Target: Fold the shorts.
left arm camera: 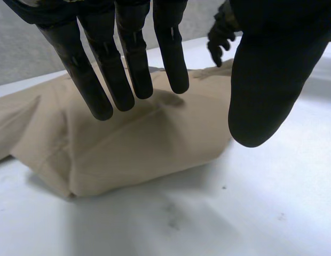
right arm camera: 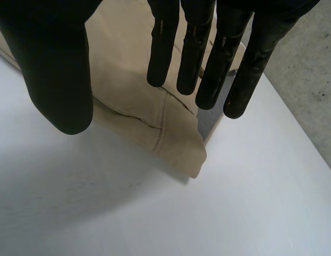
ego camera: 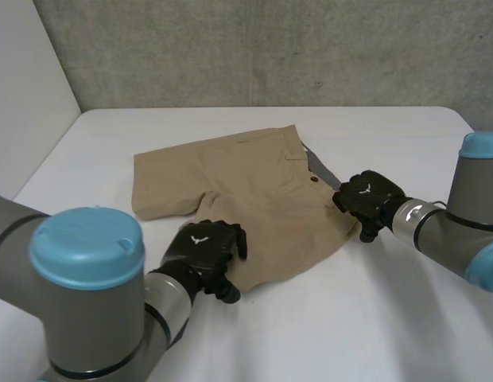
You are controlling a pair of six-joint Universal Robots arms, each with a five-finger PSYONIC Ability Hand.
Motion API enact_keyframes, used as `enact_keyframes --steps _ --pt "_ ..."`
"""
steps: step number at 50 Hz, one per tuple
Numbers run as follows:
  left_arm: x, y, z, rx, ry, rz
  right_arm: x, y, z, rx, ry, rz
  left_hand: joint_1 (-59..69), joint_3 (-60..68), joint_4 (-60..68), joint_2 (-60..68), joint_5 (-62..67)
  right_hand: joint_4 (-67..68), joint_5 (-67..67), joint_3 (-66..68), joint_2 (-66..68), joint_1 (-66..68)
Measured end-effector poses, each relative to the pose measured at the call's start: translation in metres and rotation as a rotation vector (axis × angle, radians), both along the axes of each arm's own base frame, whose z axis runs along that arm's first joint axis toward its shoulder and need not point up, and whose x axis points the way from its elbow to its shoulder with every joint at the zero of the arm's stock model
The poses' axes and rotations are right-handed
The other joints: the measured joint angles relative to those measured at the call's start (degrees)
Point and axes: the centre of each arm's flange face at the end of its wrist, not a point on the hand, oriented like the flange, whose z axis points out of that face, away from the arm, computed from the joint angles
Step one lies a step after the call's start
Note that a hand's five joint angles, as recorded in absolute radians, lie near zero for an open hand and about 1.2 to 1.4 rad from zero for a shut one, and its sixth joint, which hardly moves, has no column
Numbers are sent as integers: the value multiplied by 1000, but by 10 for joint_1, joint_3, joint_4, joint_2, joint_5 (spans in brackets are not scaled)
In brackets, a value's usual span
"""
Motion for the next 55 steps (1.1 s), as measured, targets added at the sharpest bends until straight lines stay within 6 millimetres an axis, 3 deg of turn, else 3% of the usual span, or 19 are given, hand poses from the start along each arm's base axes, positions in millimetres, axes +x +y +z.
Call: enact_keyframes --steps 16,20,21,24,25,28,30,32,33,34,36,42,50,55 --pt "-28 -30 -32 -26 -51 -13 8 -26 -22 -62 -11 12 -57 -53 -65 -59 -69 -23 -12 -23 -20 -15" --pt "-31 -40 -36 -68 -60 -13 9 -30 -24 -67 -9 13 -61 -60 -73 -64 -76 109 107 110 112 101" --pt "-31 -43 -37 -80 -65 -13 10 -31 -24 -70 -9 14 -61 -60 -73 -64 -76 201 193 200 203 173" --pt "-31 -45 -38 -91 -70 -12 10 -31 -24 -71 -9 16 -61 -60 -73 -64 -76 201 193 200 203 173" --pt "-31 -52 -38 -132 -89 -8 11 -34 -23 -79 -9 21 -61 -60 -73 -64 -76 299 286 295 294 213" --pt "-31 -58 -37 -171 -106 8 11 -35 -23 -80 -10 20 -60 -59 -73 -64 -75 302 292 297 295 213" --pt "-31 -62 -34 -213 -123 28 11 -35 -22 -78 -11 17 27 14 14 15 13 302 292 297 295 218" --pt "-31 -68 -31 -263 -144 53 12 -34 -20 -66 -13 12 211 185 186 188 183 302 292 297 295 218" --pt "-31 -68 -31 -263 -144 53 12 -34 -20 -66 -13 12 211 185 186 188 183 302 292 297 295 218" --pt "-30 -72 -28 -299 -166 69 11 -31 -18 -46 -13 7 270 263 266 272 261 302 292 297 295 218" --pt "-27 -75 -25 -328 -188 82 11 -27 -14 -15 -16 0 272 294 301 301 282 302 292 297 295 218" --pt "-14 -82 3 -408 -250 99 6 -8 19 99 -57 -39 272 304 312 309 282 302 292 297 295 218" --pt "12 -72 49 -465 -371 43 0 18 72 190 -136 -94 272 304 312 309 282 304 295 297 295 218" --pt "33 -74 56 -437 -486 12 5 39 80 256 -140 -86 272 305 312 310 285 304 295 297 295 218"
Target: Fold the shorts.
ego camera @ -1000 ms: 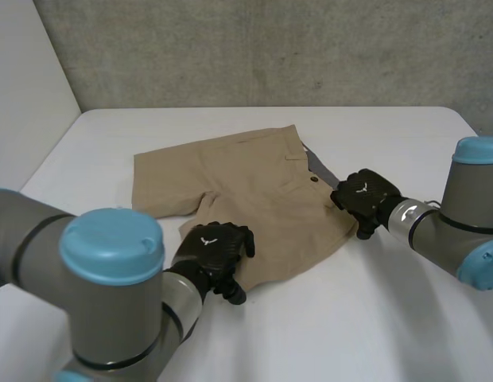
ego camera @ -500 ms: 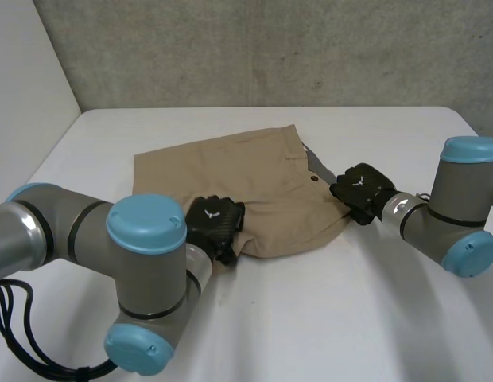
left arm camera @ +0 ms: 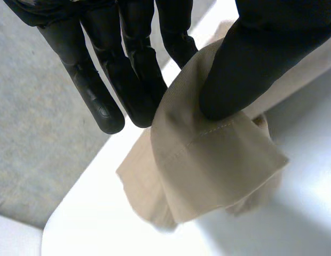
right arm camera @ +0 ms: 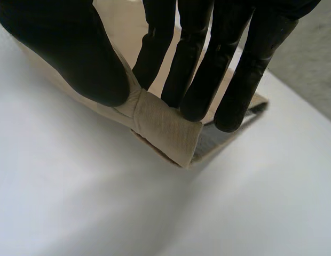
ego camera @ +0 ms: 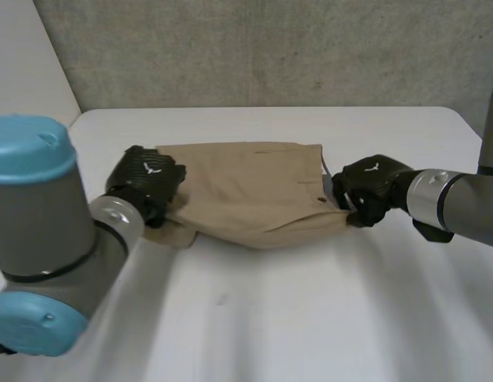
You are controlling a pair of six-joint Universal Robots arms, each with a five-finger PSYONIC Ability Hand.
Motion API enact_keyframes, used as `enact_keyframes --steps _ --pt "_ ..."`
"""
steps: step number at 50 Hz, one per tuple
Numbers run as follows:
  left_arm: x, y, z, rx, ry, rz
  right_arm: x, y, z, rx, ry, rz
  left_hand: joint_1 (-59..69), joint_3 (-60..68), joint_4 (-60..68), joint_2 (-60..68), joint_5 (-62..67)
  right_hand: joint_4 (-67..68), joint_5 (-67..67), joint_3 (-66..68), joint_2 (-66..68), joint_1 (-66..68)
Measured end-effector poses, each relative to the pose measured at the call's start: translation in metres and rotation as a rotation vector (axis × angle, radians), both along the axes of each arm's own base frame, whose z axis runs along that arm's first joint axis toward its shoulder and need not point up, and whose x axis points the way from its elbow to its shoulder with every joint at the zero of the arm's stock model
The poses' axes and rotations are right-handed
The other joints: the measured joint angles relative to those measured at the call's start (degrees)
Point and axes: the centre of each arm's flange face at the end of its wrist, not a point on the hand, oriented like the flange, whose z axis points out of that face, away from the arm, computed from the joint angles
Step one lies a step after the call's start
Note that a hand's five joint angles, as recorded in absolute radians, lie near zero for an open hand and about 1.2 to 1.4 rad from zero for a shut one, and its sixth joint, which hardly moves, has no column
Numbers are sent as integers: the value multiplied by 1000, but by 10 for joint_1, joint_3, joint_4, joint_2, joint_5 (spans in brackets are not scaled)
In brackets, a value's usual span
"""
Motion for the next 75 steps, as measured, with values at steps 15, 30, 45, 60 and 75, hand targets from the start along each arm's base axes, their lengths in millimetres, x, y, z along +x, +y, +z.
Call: enact_keyframes --steps 15,30,45,60,75 --pt "8 -22 -45 66 -64 27 25 19 -51 22 61 3 -199 -227 -238 -234 -210 -12 0 -10 -9 -1" --pt "13 -23 -60 114 62 92 18 19 -59 55 18 -77 -348 -378 -393 -386 -368 -290 -260 -282 -275 -199" --pt "33 -4 -69 286 229 197 7 45 -66 91 34 -55 -471 -505 -517 -513 -491 -392 -367 -386 -383 -285" --pt "37 -15 -84 300 231 231 11 44 -82 -18 -13 -21 -497 -532 -541 -538 -518 -364 -338 -356 -353 -266" --pt "26 -42 -88 202 283 216 18 26 -76 -140 -56 -23 7 -21 -25 -23 -11 -1 -2 -2 1 18"
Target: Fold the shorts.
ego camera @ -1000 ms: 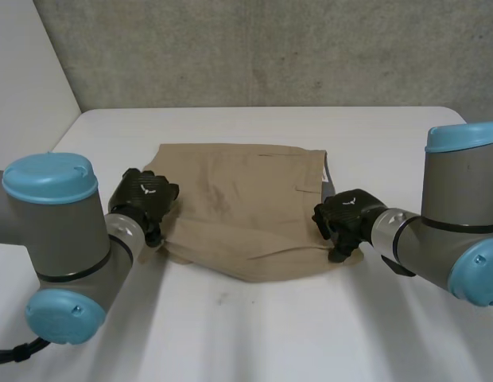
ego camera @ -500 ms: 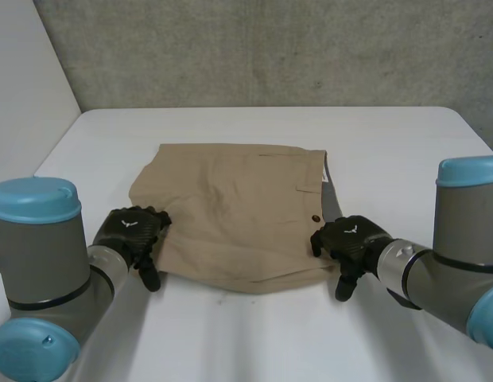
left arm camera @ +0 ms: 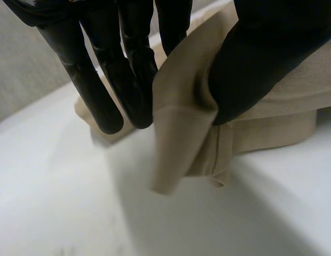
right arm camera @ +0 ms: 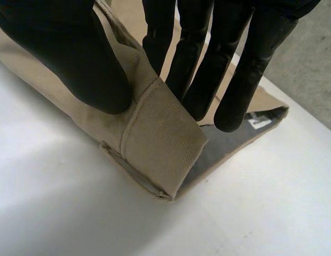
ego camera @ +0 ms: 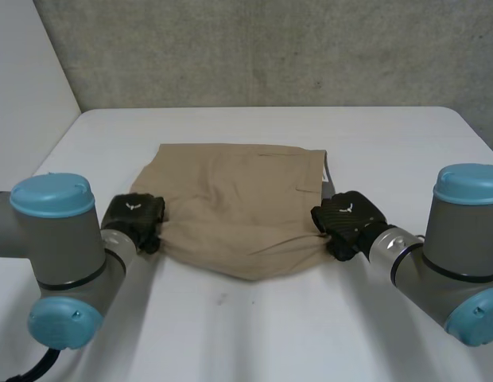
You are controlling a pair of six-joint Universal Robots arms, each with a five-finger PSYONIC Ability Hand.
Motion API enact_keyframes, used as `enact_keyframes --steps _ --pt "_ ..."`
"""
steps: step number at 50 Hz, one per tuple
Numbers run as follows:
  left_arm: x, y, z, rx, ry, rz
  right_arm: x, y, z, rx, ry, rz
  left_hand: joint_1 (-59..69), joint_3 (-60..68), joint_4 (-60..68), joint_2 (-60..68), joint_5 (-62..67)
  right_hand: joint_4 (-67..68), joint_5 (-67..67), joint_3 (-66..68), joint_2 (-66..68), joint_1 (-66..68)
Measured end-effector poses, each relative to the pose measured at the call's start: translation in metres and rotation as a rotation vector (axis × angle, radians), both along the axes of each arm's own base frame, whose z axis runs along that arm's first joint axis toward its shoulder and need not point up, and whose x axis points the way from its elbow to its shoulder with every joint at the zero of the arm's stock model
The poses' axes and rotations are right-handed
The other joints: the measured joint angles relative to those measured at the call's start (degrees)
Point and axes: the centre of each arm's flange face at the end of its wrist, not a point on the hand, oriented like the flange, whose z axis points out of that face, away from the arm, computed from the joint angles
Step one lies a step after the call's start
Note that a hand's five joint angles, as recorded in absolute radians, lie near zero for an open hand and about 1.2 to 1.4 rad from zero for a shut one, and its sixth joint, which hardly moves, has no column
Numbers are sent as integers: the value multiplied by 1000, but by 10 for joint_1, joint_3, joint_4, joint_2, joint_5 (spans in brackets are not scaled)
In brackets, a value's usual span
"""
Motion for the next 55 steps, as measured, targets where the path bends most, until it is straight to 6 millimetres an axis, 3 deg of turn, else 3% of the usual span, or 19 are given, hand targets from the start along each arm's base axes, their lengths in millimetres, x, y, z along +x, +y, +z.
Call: enact_keyframes --steps 3,6,10,11,12,16,20,24,30,31,34,39,42,45,48,50,51,53,55 --pt "-2 -3 10 -42 10 -4 0 -1 7 -16 2 -1 0 20 21 19 4 0 0 0 0 0" --pt "-3 -2 32 -101 16 -14 0 -2 18 -39 10 -1 0 22 22 20 4 0 0 0 0 0" --pt "0 10 82 -217 -4 -39 -3 2 58 -96 31 7 0 22 24 21 4 0 0 0 0 0" --pt "0 10 82 -217 -4 -39 -3 2 58 -96 31 7 0 22 24 21 4 0 0 0 0 0" --pt "2 20 108 -278 -25 -53 -5 7 81 -125 39 11 0 22 24 21 4 0 0 0 0 0" --pt "10 44 154 -394 -79 -80 -9 17 127 -180 39 16 0 23 25 22 4 2 0 0 0 0" --pt "17 65 183 -468 -144 -113 -13 30 166 -213 34 18 0 23 25 22 4 2 0 0 0 0" --pt "18 74 186 -464 -198 -150 -16 36 180 -210 36 21 0 23 25 22 4 2 1 0 0 0" --pt "13 68 160 -360 -265 -200 -15 36 176 -160 55 26 0 23 25 22 4 2 7 0 0 0" --pt "10 61 143 -304 -287 -212 -12 31 165 -126 70 29 0 23 25 23 4 2 7 0 0 0" --pt "7 51 125 -249 -307 -220 -9 25 151 -90 90 31 0 23 25 23 4 2 7 0 0 0" --pt "-5 17 83 -170 -357 -229 0 -4 109 -24 155 9 0 24 25 23 4 2 7 0 0 0" --pt "-10 -5 72 -195 -381 -223 7 -23 98 -52 166 -19 0 25 25 23 4 2 7 0 0 0" --pt "-17 -31 74 -276 -404 -205 15 -45 97 -133 147 -52 0 25 25 23 4 2 7 0 0 0" --pt "-26 -66 99 -450 -414 -165 26 -75 116 -306 73 -94 0 25 25 25 4 2 7 0 0 0" --pt "-26 -66 99 -450 -414 -165 26 -75 116 -306 73 -94 0 25 25 25 4 2 7 0 0 0" --pt "-33 -87 134 -618 -393 -118 36 -98 151 -522 -36 -128 0 25 25 25 4 2 7 0 0 0" --pt "-36 -94 153 -697 -373 -94 39 -105 169 -619 -86 -140 0 25 25 25 4 2 7 0 0 0" --pt "-40 -101 195 -861 -312 -43 43 -113 208 -812 -190 -163 0 25 25 26 4 2 7 0 0 0"
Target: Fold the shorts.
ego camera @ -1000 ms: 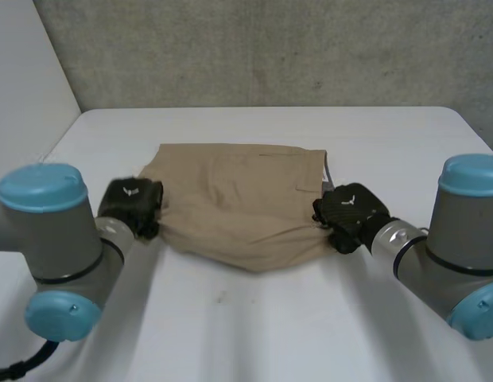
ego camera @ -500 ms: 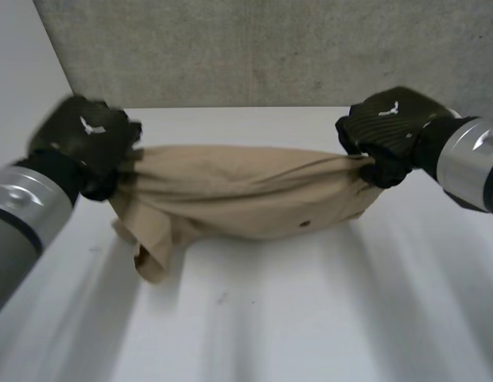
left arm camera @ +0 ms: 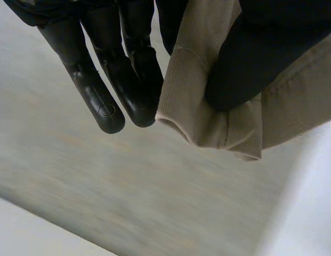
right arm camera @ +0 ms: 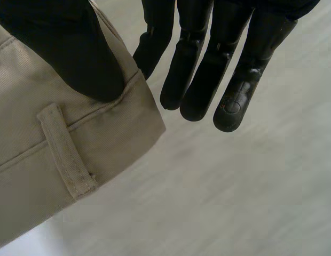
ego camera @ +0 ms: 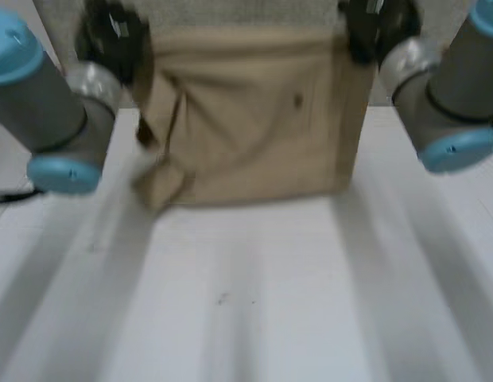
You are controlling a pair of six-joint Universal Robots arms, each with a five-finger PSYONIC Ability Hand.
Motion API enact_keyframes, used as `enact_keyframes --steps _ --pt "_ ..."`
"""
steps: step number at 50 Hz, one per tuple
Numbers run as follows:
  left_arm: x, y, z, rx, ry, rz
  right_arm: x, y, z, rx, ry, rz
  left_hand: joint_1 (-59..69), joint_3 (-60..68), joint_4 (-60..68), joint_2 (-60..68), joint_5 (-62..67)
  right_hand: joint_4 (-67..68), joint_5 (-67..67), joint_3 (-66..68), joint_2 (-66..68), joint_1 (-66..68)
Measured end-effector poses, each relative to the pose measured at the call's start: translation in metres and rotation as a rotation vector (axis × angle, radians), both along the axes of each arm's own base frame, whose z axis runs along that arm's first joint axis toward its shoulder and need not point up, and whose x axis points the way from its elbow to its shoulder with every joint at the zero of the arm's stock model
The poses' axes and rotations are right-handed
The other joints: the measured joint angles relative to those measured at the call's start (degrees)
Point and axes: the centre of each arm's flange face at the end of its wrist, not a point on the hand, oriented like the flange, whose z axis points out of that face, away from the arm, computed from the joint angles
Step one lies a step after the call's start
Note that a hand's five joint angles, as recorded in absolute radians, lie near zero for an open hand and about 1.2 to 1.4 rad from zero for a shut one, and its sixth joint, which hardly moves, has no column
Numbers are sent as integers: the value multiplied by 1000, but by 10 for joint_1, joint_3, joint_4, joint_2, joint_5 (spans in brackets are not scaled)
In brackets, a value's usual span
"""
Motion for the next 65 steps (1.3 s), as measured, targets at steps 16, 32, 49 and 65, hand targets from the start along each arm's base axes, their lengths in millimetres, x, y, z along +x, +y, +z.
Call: enact_keyframes --steps 16,32,49,65 --pt "8 34 18 -60 108 -92 20 40 -4 44 4 63 0 0 0 0 17 0 6 0 0 0" --pt "42 122 -171 642 -153 -91 -21 107 -169 685 309 54 -83 -108 -112 -115 -72 0 6 0 2 0" --pt "60 154 -153 767 167 -93 -61 104 -202 900 98 31 -333 -362 -371 -367 -338 0 6 6 2 0" --pt "84 213 -174 966 322 -65 -67 105 -208 932 70 28 -167 -193 -196 -195 -160 0 6 6 2 0"
